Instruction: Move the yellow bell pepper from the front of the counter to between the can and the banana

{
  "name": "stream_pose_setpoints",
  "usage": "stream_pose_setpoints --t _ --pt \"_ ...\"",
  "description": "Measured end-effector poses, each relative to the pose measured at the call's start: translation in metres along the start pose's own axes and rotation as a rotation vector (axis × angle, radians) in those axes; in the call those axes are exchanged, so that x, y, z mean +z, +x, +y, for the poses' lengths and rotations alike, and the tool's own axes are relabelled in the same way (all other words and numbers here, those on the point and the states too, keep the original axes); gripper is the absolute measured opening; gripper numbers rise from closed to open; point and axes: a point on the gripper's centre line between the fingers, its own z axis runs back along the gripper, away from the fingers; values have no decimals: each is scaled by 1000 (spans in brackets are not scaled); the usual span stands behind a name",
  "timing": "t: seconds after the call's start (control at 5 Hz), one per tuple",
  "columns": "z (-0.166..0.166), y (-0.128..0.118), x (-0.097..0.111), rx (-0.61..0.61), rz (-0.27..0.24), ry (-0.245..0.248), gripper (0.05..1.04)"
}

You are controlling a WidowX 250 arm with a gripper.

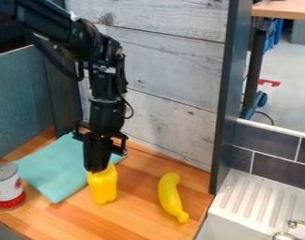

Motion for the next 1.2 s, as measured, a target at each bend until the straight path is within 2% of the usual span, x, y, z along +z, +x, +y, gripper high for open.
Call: stream_pose_setpoints --t 0.2,0.4,0.6,0.8,1.0,1.2 --pt "-1 -6 3 49 -15 17 333" --pt "-8 -17 28 84 -88 68 621" --pt "-13 -33 46 139 -142 78 917" --pt "-22 -52 43 181 -121 48 1007" --pt "-53 -80 31 148 -108 1 1001" --pt "-84 -90 26 73 -124 11 1001"
